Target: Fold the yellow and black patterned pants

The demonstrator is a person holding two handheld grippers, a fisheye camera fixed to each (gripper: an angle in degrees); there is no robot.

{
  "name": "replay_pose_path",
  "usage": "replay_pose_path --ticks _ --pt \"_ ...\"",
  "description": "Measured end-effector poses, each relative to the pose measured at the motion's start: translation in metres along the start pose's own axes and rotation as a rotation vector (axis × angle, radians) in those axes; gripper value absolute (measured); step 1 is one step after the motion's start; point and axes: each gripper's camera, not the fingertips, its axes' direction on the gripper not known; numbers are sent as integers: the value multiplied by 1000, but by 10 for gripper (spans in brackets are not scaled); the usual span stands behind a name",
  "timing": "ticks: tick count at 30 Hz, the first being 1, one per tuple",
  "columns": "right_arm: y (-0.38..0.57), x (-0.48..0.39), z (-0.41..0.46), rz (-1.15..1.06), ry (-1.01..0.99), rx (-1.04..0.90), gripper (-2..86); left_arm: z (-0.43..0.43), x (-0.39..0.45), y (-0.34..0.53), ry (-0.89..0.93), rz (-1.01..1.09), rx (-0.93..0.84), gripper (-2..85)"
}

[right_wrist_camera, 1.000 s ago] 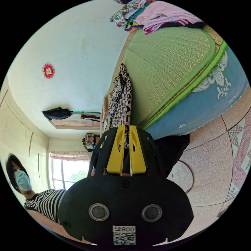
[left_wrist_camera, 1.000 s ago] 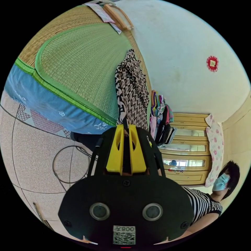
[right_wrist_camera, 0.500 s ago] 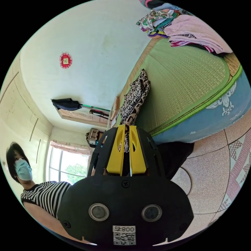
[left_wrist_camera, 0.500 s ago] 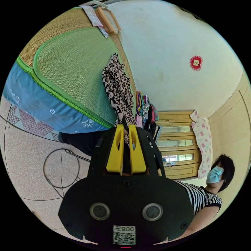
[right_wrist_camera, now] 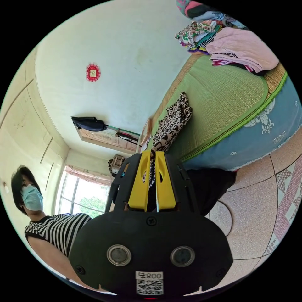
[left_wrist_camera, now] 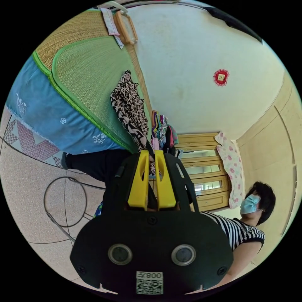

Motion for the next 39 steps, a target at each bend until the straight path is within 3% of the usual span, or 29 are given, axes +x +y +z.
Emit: replay_pose_path --ticks 23,39 --pt "108 -35 -41 -95 -107 52 20 -33 41 106 111 74 27 29" --pt "132 -51 -48 -111 -135 55 21 -29 76 122 139 104 31 31"
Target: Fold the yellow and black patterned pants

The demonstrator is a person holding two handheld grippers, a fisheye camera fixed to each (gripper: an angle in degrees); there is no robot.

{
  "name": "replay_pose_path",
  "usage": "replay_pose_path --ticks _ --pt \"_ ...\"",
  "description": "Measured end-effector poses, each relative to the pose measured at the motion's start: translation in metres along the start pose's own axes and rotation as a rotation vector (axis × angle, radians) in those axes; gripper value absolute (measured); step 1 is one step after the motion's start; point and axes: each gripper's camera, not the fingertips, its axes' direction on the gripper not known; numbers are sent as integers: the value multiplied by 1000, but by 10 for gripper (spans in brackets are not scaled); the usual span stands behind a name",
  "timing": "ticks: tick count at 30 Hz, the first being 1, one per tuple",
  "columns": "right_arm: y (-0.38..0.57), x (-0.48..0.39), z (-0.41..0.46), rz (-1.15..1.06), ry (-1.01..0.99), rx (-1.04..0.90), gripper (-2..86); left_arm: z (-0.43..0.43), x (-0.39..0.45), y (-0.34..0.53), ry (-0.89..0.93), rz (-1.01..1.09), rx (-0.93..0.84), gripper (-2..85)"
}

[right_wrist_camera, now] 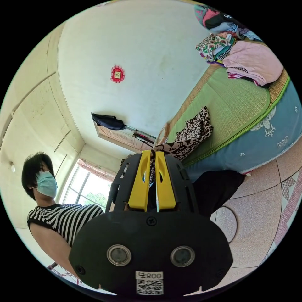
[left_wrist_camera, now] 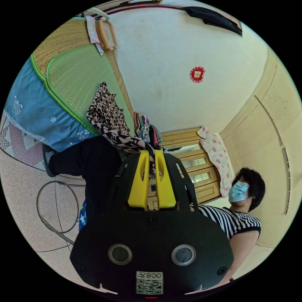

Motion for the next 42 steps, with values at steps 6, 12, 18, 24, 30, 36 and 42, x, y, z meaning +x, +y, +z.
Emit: replay_pose_path --ticks 6,12,18,24,30,36,42 --pt "-6 -7 6 0 -10 -10 21 4 8 -4 -4 -16 1 31" --pt "-16 -16 13 1 -1 -16 22 9 13 -17 2 -38 8 32" --pt "-31 -21 24 16 1 -5 22 19 19 -42 16 -54 17 31" --pt "-52 -28 32 26 7 2 22 31 31 -75 29 -52 23 30" --pt "-68 -42 32 19 -28 22 22 36 51 -100 53 -35 29 31" --pt "-85 -65 31 -14 -27 20 21 38 75 -120 78 10 17 31" --pt "-107 -86 33 -38 -3 12 21 43 92 -143 115 33 28 31"
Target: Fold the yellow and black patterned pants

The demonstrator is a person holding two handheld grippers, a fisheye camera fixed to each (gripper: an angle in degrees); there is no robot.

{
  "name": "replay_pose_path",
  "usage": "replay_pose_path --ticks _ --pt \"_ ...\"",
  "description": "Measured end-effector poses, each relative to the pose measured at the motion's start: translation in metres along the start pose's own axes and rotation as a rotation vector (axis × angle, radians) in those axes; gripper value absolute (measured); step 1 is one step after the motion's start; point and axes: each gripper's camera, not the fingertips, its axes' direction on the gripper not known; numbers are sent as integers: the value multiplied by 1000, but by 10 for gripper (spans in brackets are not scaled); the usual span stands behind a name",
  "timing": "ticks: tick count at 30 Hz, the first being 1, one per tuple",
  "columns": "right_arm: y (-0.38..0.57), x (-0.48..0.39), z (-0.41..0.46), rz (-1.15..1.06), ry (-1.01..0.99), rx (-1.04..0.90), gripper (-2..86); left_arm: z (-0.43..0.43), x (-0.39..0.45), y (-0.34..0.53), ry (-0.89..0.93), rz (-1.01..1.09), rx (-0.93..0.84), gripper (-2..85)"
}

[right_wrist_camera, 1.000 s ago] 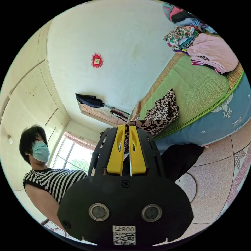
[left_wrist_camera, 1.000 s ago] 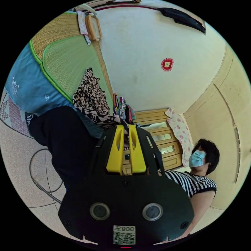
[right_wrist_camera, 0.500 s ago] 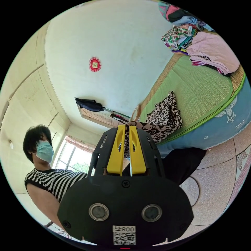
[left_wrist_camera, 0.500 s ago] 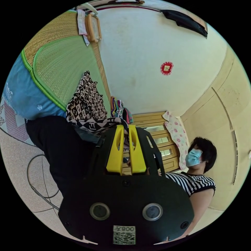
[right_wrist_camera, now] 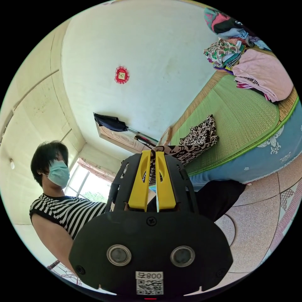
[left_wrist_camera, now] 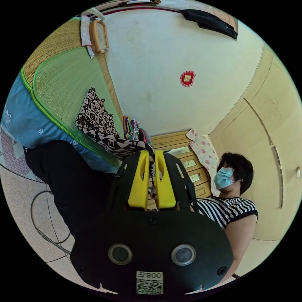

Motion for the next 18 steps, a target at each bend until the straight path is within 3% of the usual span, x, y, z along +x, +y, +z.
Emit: replay_pose_path --ticks 9,18 --pt "-65 -7 20 9 -11 23 22 32 16 -91 34 60 13 30" --pt "-196 7 79 33 33 22 21 92 14 -244 -18 96 7 31"
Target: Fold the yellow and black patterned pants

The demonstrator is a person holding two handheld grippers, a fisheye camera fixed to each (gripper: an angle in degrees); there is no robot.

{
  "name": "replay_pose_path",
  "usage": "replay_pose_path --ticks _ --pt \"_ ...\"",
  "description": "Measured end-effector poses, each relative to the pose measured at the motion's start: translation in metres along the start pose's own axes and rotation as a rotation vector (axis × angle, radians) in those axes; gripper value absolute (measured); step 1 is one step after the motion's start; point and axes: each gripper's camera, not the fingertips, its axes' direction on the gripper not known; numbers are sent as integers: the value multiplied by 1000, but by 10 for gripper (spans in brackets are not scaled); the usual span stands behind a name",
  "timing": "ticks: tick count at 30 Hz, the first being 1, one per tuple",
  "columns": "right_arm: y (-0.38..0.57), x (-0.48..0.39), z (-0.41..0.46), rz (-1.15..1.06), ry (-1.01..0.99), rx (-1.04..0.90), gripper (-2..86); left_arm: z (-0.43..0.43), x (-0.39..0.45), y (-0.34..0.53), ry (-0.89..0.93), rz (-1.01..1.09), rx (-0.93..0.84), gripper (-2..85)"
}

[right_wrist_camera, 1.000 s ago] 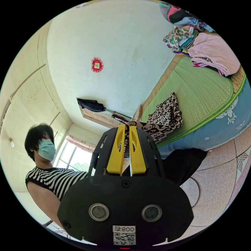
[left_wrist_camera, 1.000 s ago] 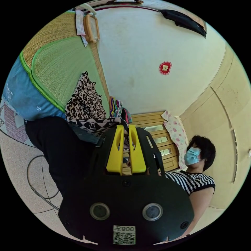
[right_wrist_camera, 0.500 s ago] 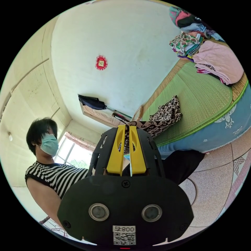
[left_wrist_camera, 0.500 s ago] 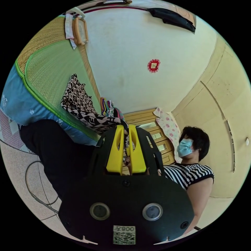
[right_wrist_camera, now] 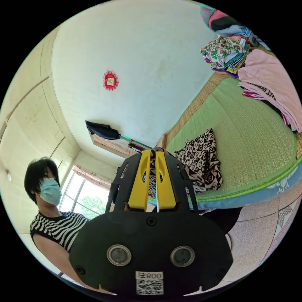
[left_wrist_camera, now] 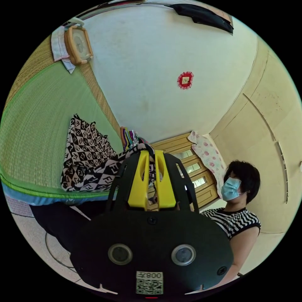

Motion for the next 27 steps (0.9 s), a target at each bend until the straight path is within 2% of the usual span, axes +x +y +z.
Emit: replay_pose_path --ticks 17,27 --pt "-261 75 158 153 143 -165 23 109 -110 -272 -204 -143 28 32" --pt "-351 128 223 261 200 -229 23 151 -180 -371 -307 -236 19 34"
